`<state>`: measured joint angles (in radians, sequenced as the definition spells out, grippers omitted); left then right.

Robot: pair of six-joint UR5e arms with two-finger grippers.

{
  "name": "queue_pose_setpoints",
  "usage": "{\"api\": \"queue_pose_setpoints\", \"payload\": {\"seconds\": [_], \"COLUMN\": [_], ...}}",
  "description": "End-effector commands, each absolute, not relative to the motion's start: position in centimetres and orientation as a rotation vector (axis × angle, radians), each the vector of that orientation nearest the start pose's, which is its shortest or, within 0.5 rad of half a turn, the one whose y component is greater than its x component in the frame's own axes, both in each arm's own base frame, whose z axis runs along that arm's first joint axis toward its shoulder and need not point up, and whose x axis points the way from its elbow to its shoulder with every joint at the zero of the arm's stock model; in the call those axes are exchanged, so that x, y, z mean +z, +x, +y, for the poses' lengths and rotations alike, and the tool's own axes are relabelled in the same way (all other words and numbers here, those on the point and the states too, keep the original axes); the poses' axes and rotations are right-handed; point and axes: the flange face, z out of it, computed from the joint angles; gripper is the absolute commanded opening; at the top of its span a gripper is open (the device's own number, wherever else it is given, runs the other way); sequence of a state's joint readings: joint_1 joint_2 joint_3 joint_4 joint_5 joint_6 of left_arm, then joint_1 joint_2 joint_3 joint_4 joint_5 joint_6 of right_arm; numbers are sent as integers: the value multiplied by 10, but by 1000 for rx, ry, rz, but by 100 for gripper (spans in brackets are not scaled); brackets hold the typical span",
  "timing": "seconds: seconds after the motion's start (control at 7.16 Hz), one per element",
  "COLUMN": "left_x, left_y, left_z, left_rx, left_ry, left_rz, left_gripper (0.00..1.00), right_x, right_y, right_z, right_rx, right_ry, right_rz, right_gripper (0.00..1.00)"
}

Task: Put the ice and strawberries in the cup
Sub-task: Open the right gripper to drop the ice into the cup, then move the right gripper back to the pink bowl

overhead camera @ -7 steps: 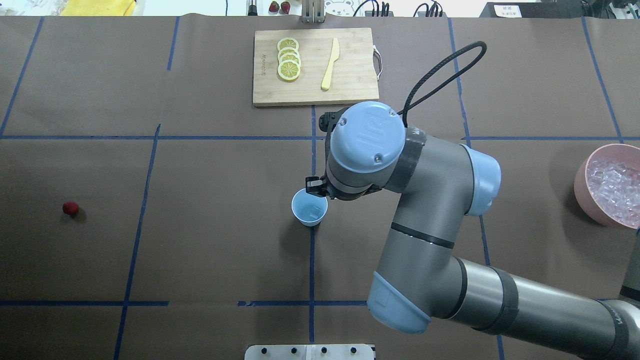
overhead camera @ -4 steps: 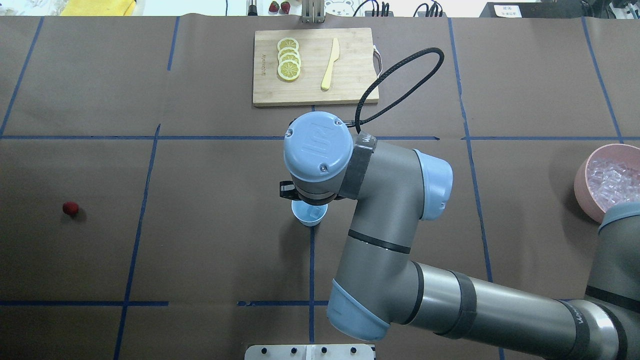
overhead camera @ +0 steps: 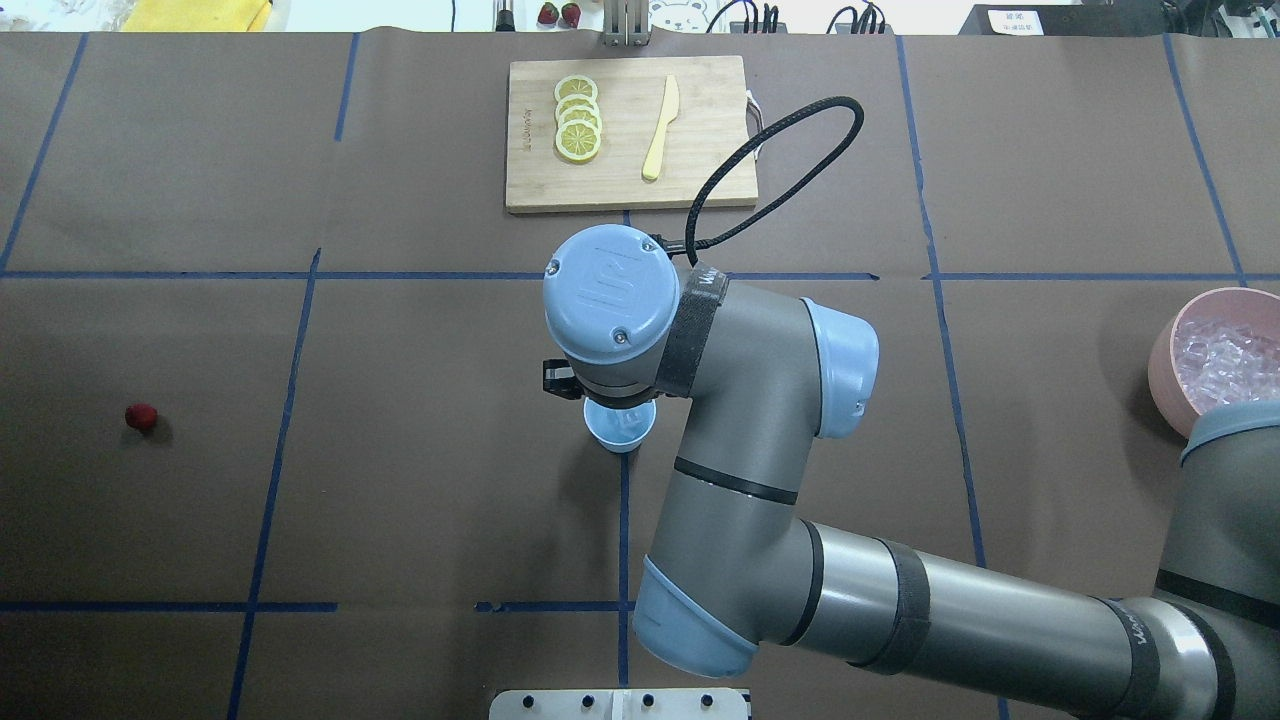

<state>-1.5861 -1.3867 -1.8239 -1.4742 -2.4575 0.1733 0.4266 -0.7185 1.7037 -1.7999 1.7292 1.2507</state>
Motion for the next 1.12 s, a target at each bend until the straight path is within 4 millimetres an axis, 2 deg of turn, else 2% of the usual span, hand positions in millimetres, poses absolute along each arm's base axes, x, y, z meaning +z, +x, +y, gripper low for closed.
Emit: {"api": "queue_pose_setpoints", "payload": {"seconds": [0.0, 0.14, 0.28, 0.42, 0.56, 0.7, 0.98], "left_x": [618, 619, 618, 619, 618, 618, 618], "left_y": [-62, -62, -62, -62, -62, -62, -62], "left_z": [-411, -410, -411, -410, -411, -411, -411], "left_rx": [136, 135, 136, 135, 136, 137, 138], "left_ry": [59, 58, 59, 58, 59, 60, 61], "left_rz": [886, 886, 886, 886, 886, 886, 886], "left_gripper": [100, 100, 100, 100, 100, 100, 100], "right_x": [118, 116, 116, 125, 141, 166, 236], "right_y": [-567, -565, -556, -542, -520, -482, -359], "right_z": [-388, -388, -398, -418, -442, -459, -482], "right_rx": [42, 39, 44, 53, 9, -63, -174], "right_ry": [135, 137, 146, 157, 181, 189, 191], "right_rz": [-759, -764, -764, -750, -731, -731, -742], "right_gripper": [99, 99, 99, 99, 99, 98, 98]}}
